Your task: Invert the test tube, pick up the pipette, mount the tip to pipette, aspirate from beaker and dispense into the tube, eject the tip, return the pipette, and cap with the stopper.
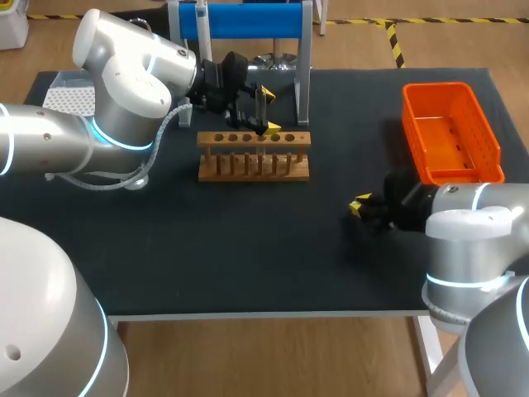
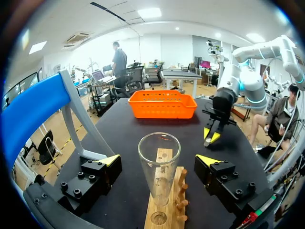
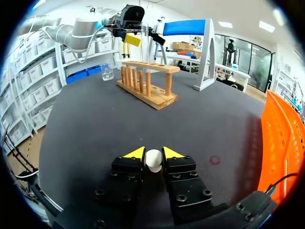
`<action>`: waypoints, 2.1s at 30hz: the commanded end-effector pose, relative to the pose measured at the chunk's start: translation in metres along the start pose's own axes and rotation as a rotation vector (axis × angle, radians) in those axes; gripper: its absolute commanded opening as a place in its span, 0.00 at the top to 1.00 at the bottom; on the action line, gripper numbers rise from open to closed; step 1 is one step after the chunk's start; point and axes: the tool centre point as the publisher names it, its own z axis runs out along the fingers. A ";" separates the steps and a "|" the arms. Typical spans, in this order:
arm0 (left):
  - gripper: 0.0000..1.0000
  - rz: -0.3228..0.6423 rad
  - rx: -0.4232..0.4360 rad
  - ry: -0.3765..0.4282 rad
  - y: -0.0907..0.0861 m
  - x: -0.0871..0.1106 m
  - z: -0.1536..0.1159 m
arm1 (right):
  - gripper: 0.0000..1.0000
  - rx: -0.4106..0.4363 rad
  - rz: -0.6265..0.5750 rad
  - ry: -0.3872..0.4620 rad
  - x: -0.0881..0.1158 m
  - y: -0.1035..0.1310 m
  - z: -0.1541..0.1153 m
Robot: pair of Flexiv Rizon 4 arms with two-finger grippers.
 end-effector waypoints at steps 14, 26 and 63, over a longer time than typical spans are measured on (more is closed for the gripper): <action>0.00 0.001 0.001 0.003 0.000 -0.001 0.000 | 1.00 -0.023 -0.080 0.029 -0.005 0.041 -0.010; 0.00 0.001 0.001 0.003 0.000 -0.001 0.000 | 1.00 -0.061 -0.227 0.213 -0.010 0.113 -0.022; 0.00 0.001 0.001 0.003 0.000 -0.001 0.000 | 1.00 -0.022 -0.509 0.620 -0.001 0.277 0.005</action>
